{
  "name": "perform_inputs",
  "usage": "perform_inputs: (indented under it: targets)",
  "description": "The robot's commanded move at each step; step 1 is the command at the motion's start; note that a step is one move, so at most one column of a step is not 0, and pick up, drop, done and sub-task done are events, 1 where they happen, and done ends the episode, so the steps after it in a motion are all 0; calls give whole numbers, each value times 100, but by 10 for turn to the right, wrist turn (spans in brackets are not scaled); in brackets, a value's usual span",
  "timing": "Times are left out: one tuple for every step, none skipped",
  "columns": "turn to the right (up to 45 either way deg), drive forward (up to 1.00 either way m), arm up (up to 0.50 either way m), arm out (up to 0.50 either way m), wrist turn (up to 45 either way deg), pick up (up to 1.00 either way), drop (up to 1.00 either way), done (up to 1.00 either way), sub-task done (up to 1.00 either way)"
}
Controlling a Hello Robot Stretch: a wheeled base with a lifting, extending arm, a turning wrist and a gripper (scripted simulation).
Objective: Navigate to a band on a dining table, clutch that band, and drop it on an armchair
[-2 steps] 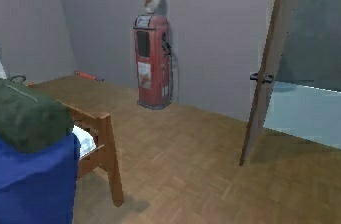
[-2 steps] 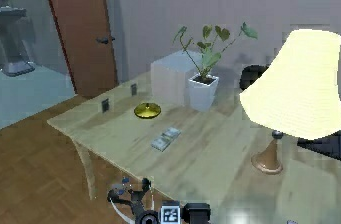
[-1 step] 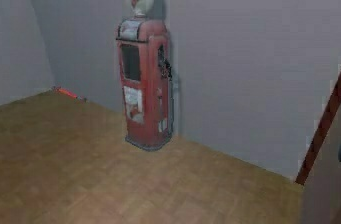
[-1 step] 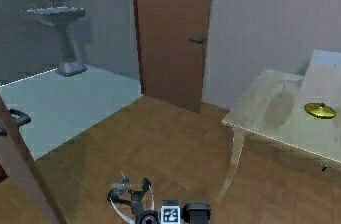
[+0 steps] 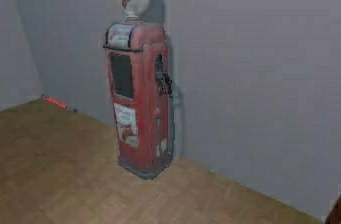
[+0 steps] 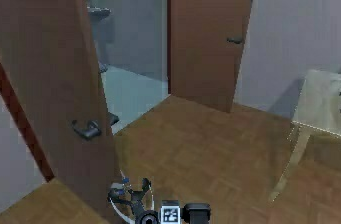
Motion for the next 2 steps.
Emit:
perform_inputs:
  targets:
    - [-450, 0, 0, 0, 0, 0, 0, 0, 0]
    - [-90, 0, 0, 0, 0, 0, 0, 0, 0]
